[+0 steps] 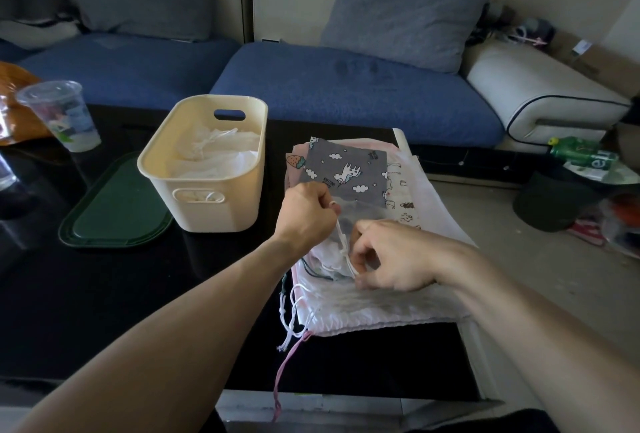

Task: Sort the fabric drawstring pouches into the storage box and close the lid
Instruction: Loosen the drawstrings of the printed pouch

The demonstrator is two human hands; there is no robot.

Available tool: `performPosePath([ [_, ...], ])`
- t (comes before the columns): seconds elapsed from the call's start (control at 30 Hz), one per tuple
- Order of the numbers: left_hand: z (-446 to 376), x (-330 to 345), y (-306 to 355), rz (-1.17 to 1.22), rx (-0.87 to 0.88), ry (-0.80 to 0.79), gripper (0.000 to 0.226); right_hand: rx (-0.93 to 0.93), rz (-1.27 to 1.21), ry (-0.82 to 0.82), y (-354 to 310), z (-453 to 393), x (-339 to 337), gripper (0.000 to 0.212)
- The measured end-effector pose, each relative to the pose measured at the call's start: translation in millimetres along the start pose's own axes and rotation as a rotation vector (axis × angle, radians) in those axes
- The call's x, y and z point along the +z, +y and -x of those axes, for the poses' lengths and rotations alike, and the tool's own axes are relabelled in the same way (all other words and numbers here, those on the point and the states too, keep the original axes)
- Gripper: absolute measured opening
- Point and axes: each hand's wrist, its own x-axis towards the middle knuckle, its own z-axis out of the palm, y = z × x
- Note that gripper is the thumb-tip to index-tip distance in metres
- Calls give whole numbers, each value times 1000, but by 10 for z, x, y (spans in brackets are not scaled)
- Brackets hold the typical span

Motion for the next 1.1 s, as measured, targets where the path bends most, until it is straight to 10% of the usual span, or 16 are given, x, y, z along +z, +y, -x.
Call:
performPosePath([
  [0.33,135,-178,-4,-76,46,-356,29,20,-359,-66,275,147,-72,17],
  [0.53,327,-545,115,-259,144,-640,78,42,-763,273,458,179,-63,15],
  [0.7,255,-523,132,-212,192,-291,23,28,-905,556,429,160,-119,48],
  [0.87,223,-571,160,111,102,-156,12,108,-813,424,606,124,-39,81],
  [1.1,185,-603,167,365,-39,83,28,9,-845,514,554,83,-11,26],
])
